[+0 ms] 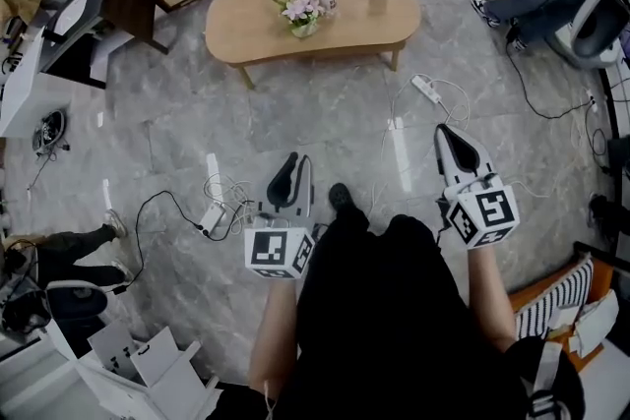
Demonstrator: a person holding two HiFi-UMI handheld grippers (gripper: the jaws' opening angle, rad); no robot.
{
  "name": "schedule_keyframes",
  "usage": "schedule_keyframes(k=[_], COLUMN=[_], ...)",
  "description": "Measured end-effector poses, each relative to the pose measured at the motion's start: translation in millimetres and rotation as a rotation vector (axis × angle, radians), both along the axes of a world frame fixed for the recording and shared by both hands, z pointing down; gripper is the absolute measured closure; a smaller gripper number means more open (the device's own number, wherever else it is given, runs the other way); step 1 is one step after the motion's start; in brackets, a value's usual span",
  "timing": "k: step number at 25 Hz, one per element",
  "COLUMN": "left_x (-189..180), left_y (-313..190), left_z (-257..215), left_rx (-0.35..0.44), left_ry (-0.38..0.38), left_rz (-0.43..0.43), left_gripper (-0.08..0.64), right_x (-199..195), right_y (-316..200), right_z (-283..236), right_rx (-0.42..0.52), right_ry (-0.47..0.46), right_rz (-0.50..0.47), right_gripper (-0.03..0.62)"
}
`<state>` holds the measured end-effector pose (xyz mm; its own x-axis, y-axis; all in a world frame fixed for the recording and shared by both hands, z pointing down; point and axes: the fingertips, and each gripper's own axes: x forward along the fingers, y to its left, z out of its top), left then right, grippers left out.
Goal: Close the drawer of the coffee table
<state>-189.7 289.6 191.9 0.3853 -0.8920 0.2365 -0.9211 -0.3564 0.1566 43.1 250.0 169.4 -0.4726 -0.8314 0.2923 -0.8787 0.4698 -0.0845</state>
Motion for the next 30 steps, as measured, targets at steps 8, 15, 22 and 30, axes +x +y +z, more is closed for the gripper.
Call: schedule_keyframes(k=[8,15,22,30], left_x=[6.5,0.6,-12.1,-13.3], left_y=[4.8,-6.2,-27.1,-42.4], left_z=[-16.6,-23.9,-35.2,-29.2], left_rx=[0.057,0.074,0.076,0.073], left_ry=[0.02,0.025,0.024,0.022], left_rz=[0.043,0.06,0.07,0.094], left_gripper=[0.546,0.548,0.548,0.548], right_x=[-15.8,-21.8,-35.1,-39.6], right_y=[17.5,13.9,-0.8,-12.2], right_z=[-22.9,-28.4,-28.4,-31.1], right_rx=[0.062,0.074,0.061,0.069], right_ry=[-0.003,-0.005,0.02,0.021], right_rz=[-0.068,-0.063,-0.058,-0.06], right_gripper=[0.581,0.581,0.581,0.581])
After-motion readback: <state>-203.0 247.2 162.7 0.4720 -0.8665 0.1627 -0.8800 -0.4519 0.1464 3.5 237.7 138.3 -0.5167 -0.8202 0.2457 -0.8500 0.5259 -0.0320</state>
